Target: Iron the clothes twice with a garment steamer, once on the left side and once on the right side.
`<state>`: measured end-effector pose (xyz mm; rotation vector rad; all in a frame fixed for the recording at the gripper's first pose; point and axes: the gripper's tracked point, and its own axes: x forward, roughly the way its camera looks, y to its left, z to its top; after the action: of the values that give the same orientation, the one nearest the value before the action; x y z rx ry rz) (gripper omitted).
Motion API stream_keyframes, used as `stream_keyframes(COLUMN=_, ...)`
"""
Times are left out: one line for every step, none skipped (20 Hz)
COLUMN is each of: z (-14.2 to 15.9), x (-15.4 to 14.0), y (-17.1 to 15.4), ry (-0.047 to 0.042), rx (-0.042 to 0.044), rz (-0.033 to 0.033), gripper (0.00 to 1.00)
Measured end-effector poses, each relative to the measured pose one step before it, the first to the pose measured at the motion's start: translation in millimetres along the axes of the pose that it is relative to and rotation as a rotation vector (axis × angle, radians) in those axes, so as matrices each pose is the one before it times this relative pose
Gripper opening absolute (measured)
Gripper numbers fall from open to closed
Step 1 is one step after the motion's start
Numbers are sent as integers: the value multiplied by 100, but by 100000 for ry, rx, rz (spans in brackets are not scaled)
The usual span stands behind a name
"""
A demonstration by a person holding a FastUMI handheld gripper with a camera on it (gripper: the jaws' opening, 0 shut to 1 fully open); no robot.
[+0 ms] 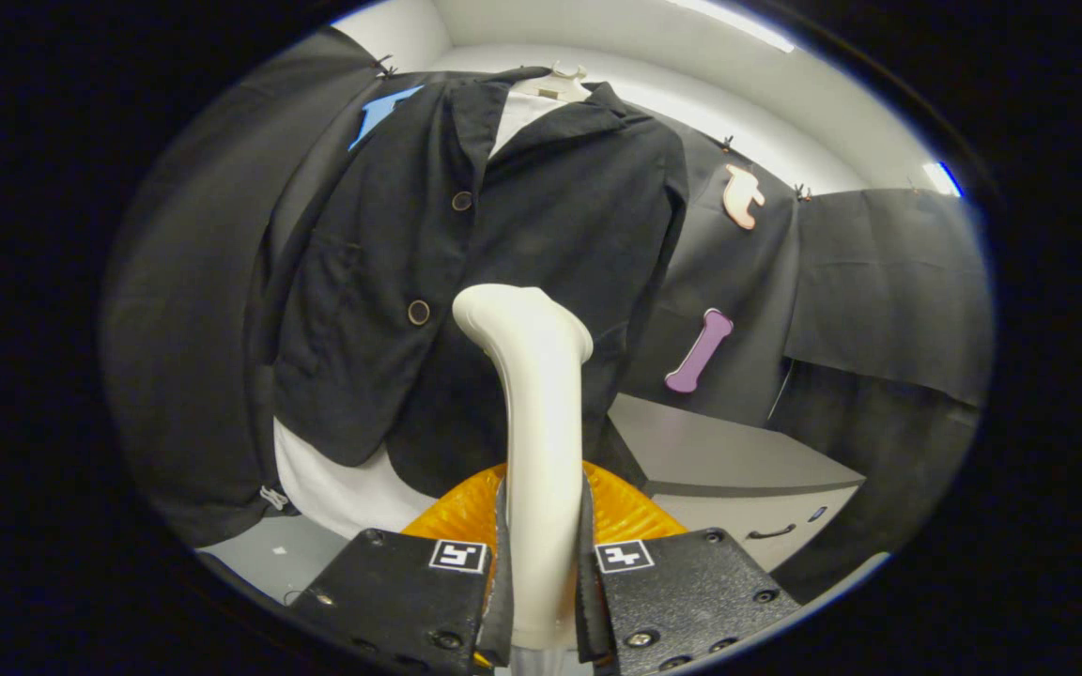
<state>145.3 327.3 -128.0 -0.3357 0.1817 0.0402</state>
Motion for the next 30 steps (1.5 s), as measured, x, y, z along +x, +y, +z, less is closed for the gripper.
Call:
stream_keyframes(z=-578, x=-79, y=115, ry=886, rx=-460, rz=356, gripper=29)
stream_keyframes(z=-561, x=-30, y=154, ry=1113, rx=-458, rz=289, gripper=29)
stream_keyframes(z=-885, x=-15, y=23, ry=1294, rx=-130, rz=243, gripper=29)
stream_keyframes(z=-734, x=6, y=102, ry=1740, rx=-71, rz=457, gripper=29)
stream_keyframes(z=-817, x=49, y=0, ry=2505, rx=482, rz=805, gripper=29)
stream_keyframes(z=-1051, x=73, y=60, ry=2582, rx=235, rz=654, gripper=29)
stream_keyframes(z=-1053, x=171, y=66, ry=2599, rx=-245, rz=365, gripper=29)
stream_keyframes(z=-1037, x=69, y=76, ry=2350, rx=-288, rz=188, gripper=29)
stream_keyframes(z=-795, x=21, y=49, ry=1968, rx=-407, rz=52, gripper=29)
stream_keyframes(z=-785, x=28, y=-19, ry=1608, rx=-483, rz=29, gripper=29)
stream_keyframes(z=-656, x=27, y=59, ry=1435, rx=-444, rz=338, gripper=29)
stream_keyframes(z=-647, x=223, y=178, ry=1374, rx=-506, rz=651, gripper=29)
stream_keyframes(z=-858, x=409, y=-176, ry=1333, rx=-814, rz=213, gripper=29)
stream_keyframes(z=-780, x=73, y=-61, ry=1355, rx=-848, rz=-254, gripper=29)
stream_keyframes(z=-850, x=107, y=29, ry=1596, rx=-588, rz=-155, gripper=29)
stream_keyframes(z=-565, x=169, y=55, ry=1693, rx=-96, rz=187, gripper=29)
stream_keyframes(z=-671, x=116, y=148, ry=2439, rx=151, rz=802, gripper=29)
stream_keyframes(z=-402, x=-64, y=172, ry=1792, rx=1296, rz=1038, gripper=29)
stream_keyframes(z=-116, x=-69, y=121, ry=922, rx=796, rz=239, gripper=29)
stream_keyframes(z=167, x=-80, y=-114, ry=127, rx=257, rz=-97, gripper=29)
stream_keyframes(z=351, x=-127, y=-10, ry=-321, rx=572, rz=297, gripper=29)
stream_keyframes(z=678, x=-379, y=1, ry=-994, rx=346, rz=354, gripper=29)
stream_keyframes(z=772, x=-403, y=-86, ry=-1698, rx=468, rz=330, gripper=29)
stream_keyframes(z=1095, x=-615, y=-77, ry=-2118, rx=768, rz=432, gripper=29)
stream_keyframes(z=1140, x=-733, y=-24, ry=-2219, rx=1252, rz=463, gripper=29)
stream_keyframes(z=1386, x=-756, y=-87, ry=-2480, rx=1213, rz=373, gripper=29)
stream_keyframes(z=1701, x=-817, y=-24, ry=-3086, rx=1091, rz=616, gripper=29)
stream_keyframes(z=1975, x=-748, y=51, ry=-3966, rx=1332, rz=902, gripper=29)
stream_keyframes(z=2185, x=-751, y=25, ry=-4586, rx=1318, rz=551, gripper=29)
stream_keyframes(z=2372, x=-557, y=33, ry=-5263, rx=1162, rz=310, gripper=29)
